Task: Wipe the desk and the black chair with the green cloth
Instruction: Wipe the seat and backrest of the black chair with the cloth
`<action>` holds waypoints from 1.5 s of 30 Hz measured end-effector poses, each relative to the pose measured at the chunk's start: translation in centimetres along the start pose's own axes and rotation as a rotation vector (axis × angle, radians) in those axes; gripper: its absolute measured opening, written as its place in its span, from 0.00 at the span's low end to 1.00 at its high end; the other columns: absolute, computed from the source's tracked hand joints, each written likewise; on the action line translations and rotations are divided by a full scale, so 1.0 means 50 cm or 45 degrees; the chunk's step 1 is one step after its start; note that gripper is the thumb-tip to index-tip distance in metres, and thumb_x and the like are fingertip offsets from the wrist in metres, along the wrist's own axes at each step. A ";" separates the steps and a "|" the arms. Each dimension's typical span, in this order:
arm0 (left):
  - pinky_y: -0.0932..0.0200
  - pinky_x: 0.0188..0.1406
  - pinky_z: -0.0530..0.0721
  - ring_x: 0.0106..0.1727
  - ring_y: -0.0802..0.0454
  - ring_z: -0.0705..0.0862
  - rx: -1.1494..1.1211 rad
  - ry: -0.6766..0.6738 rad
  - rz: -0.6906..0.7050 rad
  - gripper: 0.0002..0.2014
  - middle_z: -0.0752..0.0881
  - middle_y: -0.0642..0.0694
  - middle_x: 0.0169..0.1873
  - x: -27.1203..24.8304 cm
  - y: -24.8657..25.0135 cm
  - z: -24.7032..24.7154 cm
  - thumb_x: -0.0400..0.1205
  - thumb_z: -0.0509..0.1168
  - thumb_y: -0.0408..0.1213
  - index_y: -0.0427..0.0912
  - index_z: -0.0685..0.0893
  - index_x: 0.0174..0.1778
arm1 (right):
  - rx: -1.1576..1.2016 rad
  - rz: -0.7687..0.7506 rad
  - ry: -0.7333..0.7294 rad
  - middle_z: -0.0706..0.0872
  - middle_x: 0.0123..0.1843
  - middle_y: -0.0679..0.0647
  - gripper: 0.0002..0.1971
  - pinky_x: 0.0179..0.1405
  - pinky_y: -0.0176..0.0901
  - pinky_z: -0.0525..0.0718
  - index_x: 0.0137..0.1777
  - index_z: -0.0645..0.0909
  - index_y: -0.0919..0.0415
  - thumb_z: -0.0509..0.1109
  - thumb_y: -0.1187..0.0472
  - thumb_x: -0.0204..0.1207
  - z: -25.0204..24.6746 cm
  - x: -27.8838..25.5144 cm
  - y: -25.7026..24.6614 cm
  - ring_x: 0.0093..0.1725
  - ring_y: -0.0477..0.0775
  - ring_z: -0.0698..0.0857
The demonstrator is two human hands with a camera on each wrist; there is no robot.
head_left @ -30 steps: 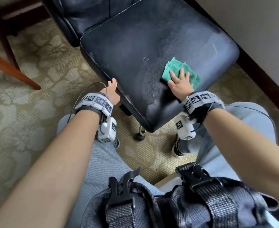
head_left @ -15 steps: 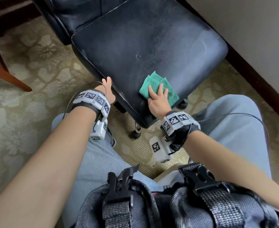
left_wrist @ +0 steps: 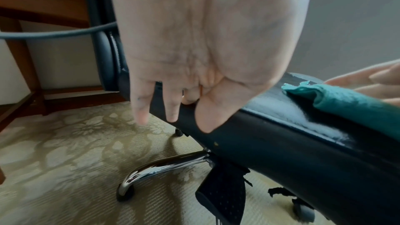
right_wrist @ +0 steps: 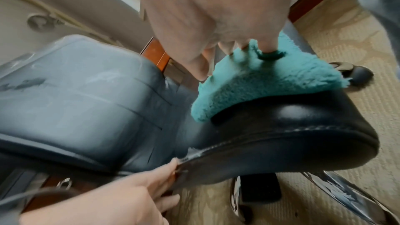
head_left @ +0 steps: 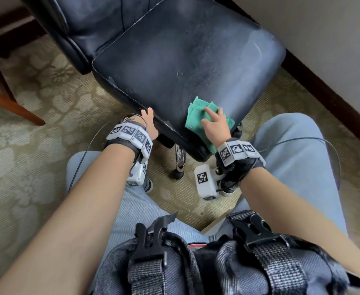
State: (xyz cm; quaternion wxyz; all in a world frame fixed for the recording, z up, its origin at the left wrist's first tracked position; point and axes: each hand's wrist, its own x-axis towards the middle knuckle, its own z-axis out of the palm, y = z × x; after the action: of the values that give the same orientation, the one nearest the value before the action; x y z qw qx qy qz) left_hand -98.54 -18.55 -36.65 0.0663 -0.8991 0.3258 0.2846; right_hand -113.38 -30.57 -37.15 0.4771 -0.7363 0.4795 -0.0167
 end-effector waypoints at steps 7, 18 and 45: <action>0.45 0.72 0.66 0.76 0.35 0.67 0.085 -0.065 0.061 0.32 0.63 0.33 0.78 -0.021 0.052 -0.003 0.84 0.57 0.33 0.36 0.50 0.83 | -0.062 0.126 0.103 0.44 0.85 0.63 0.27 0.80 0.48 0.48 0.81 0.61 0.52 0.58 0.59 0.83 -0.017 0.002 0.028 0.83 0.63 0.46; 0.36 0.74 0.63 0.78 0.35 0.63 0.292 -0.194 0.092 0.33 0.53 0.39 0.83 -0.016 0.102 0.023 0.86 0.50 0.39 0.40 0.41 0.83 | 0.073 0.138 0.454 0.53 0.84 0.55 0.29 0.77 0.61 0.58 0.73 0.69 0.54 0.72 0.55 0.72 0.002 0.001 0.055 0.83 0.59 0.49; 0.48 0.76 0.60 0.80 0.37 0.61 0.048 -0.189 0.076 0.32 0.57 0.35 0.81 -0.025 0.103 0.005 0.85 0.54 0.29 0.36 0.48 0.83 | 0.156 0.030 0.423 0.51 0.85 0.58 0.25 0.80 0.58 0.51 0.75 0.68 0.58 0.66 0.59 0.79 -0.007 -0.015 0.085 0.84 0.61 0.47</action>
State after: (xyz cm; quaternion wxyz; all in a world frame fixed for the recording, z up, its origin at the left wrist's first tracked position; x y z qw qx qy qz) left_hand -102.65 -21.78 -35.83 0.0988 -0.8640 0.3519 0.3462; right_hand -116.90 -30.61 -39.70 0.4355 -0.6873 0.5583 -0.1620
